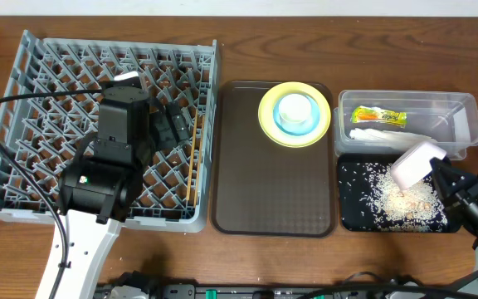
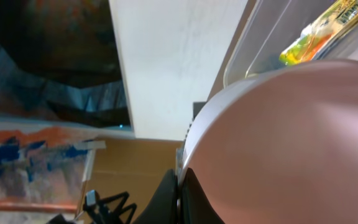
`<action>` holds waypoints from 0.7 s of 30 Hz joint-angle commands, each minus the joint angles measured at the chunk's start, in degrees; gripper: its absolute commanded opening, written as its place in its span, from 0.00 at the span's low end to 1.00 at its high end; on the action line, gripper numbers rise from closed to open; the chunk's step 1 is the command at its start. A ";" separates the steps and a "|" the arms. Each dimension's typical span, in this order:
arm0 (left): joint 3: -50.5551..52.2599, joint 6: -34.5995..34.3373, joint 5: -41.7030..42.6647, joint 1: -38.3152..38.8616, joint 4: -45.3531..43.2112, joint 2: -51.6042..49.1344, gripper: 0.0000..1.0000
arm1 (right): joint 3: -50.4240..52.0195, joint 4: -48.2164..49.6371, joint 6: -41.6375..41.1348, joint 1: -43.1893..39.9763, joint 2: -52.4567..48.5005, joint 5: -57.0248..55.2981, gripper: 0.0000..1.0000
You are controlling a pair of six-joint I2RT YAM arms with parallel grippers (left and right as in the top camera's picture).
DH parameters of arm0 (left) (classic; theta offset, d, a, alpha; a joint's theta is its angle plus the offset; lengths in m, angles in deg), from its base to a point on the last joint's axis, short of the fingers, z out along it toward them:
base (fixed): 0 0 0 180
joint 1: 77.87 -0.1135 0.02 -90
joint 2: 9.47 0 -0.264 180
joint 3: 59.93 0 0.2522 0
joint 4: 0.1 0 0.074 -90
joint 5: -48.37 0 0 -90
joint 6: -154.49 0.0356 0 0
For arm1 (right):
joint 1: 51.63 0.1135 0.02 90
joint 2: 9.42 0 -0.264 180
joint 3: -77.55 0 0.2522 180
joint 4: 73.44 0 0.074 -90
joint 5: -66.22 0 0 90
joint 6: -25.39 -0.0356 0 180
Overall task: Sort waste into correct bins and load items into the dishwasher
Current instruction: 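Hold the white bowl inverted over the black tray to shake out rice, then carry the emptied white bowl back and set it on the brown tray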
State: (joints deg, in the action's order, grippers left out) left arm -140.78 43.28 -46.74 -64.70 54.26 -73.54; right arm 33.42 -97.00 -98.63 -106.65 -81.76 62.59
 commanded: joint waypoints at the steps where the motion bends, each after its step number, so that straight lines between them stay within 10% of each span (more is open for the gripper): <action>1: -0.33 -0.48 -0.94 -0.31 0.09 0.11 0.94 | -2.56 3.63 -8.41 3.28 3.93 -0.66 0.01; 13: -0.33 -0.50 -0.94 -0.31 0.11 0.11 0.94 | -12.31 9.35 -20.09 32.72 14.47 -16.50 0.02; 21: -0.33 -0.48 -0.94 -0.31 0.11 0.11 0.94 | -19.04 -12.55 -3.56 68.54 11.54 -55.36 0.01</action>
State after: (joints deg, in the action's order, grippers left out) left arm -140.78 43.28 -46.74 -64.70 54.24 -73.54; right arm 18.14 -105.92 -111.22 -49.47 -68.82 28.95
